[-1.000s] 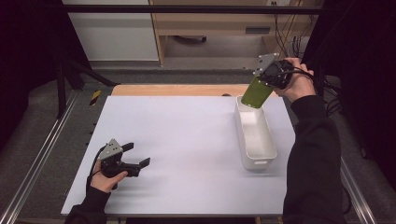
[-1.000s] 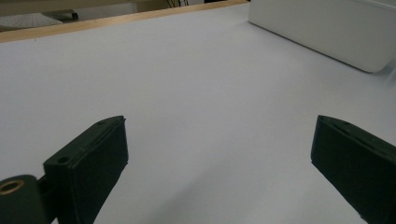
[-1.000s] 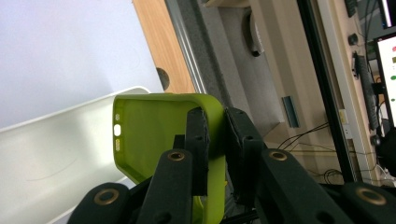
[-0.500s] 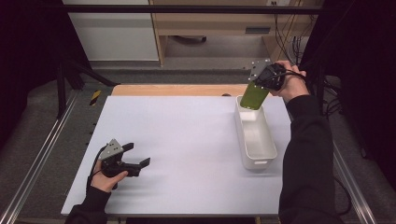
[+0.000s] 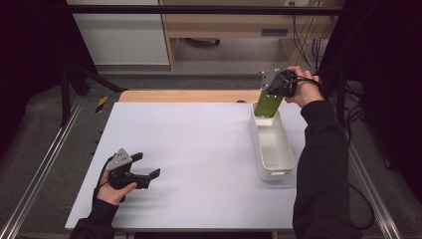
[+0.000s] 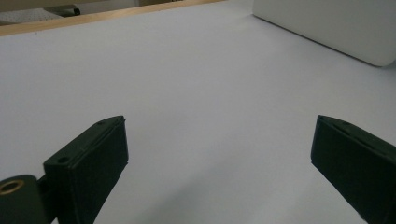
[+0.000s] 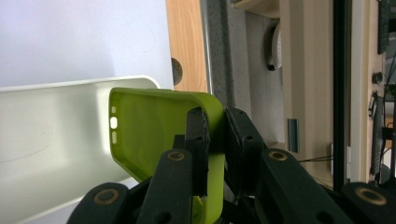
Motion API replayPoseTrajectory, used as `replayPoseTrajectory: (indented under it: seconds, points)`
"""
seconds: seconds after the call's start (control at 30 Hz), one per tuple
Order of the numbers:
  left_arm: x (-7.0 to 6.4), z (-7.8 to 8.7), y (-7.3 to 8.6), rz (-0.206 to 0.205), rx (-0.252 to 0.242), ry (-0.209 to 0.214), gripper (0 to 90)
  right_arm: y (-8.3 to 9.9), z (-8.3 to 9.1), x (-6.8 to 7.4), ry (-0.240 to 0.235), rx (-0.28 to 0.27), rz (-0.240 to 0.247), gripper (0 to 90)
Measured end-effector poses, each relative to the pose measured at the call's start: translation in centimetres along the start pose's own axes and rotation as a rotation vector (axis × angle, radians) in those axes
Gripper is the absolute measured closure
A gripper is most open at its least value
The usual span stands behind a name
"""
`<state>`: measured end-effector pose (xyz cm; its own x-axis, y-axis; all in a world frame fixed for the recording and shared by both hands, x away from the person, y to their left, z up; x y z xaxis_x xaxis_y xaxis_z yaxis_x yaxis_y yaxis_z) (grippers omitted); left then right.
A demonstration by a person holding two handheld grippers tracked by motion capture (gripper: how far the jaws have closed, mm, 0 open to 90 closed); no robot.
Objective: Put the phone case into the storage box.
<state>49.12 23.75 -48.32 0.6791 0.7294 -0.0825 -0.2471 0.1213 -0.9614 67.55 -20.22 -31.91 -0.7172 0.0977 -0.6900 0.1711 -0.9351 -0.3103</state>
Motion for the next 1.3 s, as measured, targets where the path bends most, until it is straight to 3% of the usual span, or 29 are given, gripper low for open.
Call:
replayPoseTrajectory:
  seconds: [0.03,0.07,0.2,0.7,1.3]
  points:
    - [0.0,0.0,0.0,0.0,0.0,-0.001,3.7,0.0,-0.2,0.0,-0.005,-0.001,0.02,80.0]
    - [0.0,0.0,0.0,0.001,0.001,-0.001,3.7,0.0,-0.3,0.1,-0.006,0.005,0.007,80.0]
    - [0.1,0.0,0.1,0.001,0.003,-0.001,3.7,0.1,-1.2,0.2,-0.016,0.016,0.045,80.1]
    - [0.1,0.0,0.1,0.002,0.003,-0.004,3.7,-0.2,-3.8,1.2,-0.048,0.024,0.107,80.1]
    - [0.2,-0.1,0.2,0.001,0.009,-0.006,3.7,0.7,-5.2,2.0,-0.056,0.034,0.113,79.9]
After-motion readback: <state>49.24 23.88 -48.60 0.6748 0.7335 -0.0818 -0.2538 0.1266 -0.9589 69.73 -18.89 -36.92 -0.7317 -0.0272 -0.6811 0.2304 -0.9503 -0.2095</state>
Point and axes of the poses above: each handheld gripper's, and its own axes: z roughly backward along the jaws, y roughly out of its underside, x roughly to its left, the point moved 5 cm from there along -z, roughly forward along the jaws, and after that the axes turned 10 degrees about -x, right-handed, at the moved point
